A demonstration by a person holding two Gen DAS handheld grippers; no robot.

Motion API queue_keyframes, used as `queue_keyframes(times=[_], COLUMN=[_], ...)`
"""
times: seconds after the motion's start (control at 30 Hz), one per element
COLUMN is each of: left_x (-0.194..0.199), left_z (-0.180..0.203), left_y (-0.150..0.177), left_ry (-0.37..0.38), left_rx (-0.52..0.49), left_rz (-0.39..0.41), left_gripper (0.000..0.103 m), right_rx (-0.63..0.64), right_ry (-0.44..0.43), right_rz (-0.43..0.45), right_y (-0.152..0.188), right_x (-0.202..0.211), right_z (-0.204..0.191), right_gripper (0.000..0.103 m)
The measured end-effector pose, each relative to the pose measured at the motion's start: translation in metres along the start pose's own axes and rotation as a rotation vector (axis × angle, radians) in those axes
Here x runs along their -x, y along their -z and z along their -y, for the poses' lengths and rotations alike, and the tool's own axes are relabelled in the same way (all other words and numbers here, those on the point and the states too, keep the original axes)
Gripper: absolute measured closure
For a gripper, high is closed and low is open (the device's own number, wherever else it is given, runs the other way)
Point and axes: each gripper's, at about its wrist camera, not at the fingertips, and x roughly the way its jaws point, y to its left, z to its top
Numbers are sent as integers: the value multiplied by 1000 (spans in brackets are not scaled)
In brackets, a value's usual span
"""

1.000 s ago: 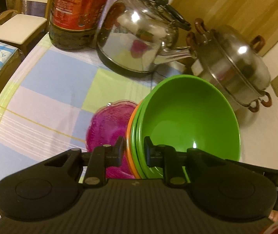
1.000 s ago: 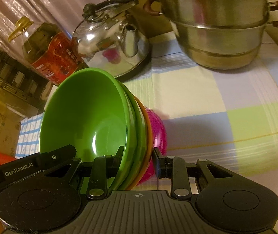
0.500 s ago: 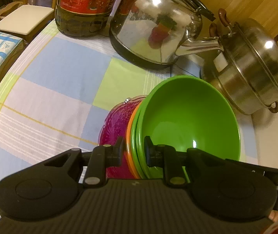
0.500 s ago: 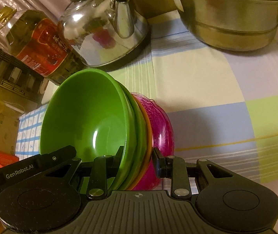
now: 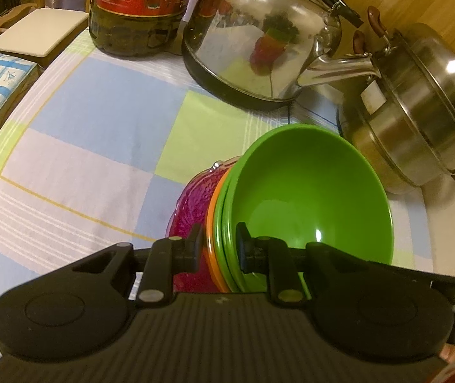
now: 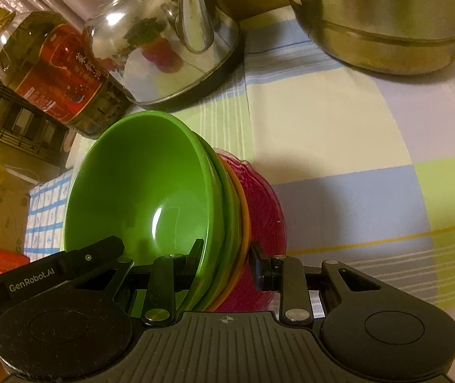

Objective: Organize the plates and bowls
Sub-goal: 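Lower the bowl stack onto the stacked pink plates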

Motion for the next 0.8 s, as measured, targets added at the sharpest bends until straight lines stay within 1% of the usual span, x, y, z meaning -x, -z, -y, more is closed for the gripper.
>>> queue_keyframes(times=[0.3,0.57,0.67,0.7,0.77,0.8], left_x=[-1,0,0,0,1,2], left_z=[-2,-5,-8,-10,-11,-11], left_y=[0,0,0,1,2,3], left_ry=[3,16,26,27,20,12], left_rx=[-1,23,36,41,40,39], left_rz=[11,15,17,20,27,32], left_gripper=[85,85,83,81,76,71], right_rx=[24,41,42,45,58,63], right_ry=[4,13,1,0,-4,-8], right_rz=[-5,-1,4,10,29,36], right_y=[0,1,2,2,4,4], right_x=[-4,-4,-3,-2,1,3], right_z=[-2,-5,-3,-3,-4,-5], right_gripper=[74,74,72,71,65,59])
